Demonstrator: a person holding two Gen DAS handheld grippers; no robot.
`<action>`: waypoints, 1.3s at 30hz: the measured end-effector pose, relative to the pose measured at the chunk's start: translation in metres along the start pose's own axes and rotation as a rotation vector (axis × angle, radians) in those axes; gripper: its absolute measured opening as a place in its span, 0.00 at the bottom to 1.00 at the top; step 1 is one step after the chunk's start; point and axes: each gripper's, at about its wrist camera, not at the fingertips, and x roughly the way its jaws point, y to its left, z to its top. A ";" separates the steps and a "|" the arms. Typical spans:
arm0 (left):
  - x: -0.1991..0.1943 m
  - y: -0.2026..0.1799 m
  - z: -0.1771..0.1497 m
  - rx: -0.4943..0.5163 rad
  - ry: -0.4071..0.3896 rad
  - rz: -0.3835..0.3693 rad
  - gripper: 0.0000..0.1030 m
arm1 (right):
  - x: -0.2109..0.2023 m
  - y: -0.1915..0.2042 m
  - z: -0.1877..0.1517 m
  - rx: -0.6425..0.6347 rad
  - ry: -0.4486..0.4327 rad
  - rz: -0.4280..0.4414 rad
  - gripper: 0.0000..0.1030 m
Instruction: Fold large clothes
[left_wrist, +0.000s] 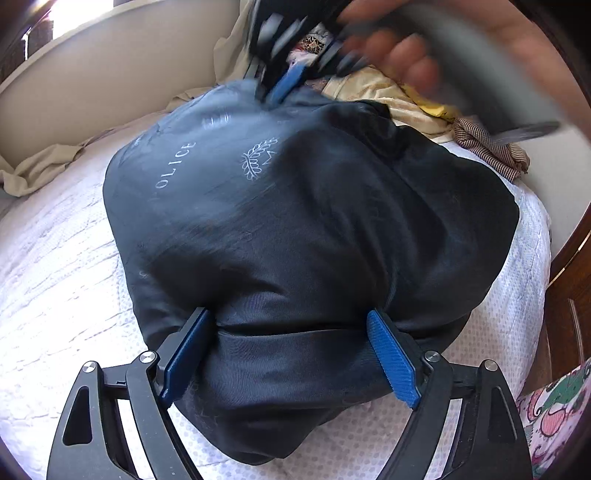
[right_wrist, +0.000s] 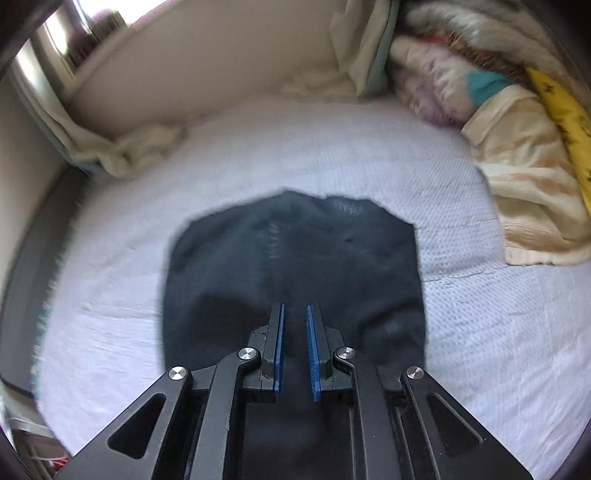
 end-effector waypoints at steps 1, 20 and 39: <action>0.000 0.000 0.000 0.000 -0.002 -0.003 0.85 | 0.014 -0.003 0.001 0.004 0.027 -0.021 0.07; 0.012 -0.004 0.002 0.040 -0.022 -0.025 0.86 | 0.104 -0.054 -0.030 0.055 -0.023 -0.022 0.00; 0.004 0.008 0.004 -0.001 0.011 -0.003 0.88 | -0.100 -0.013 -0.145 -0.128 -0.138 -0.045 0.29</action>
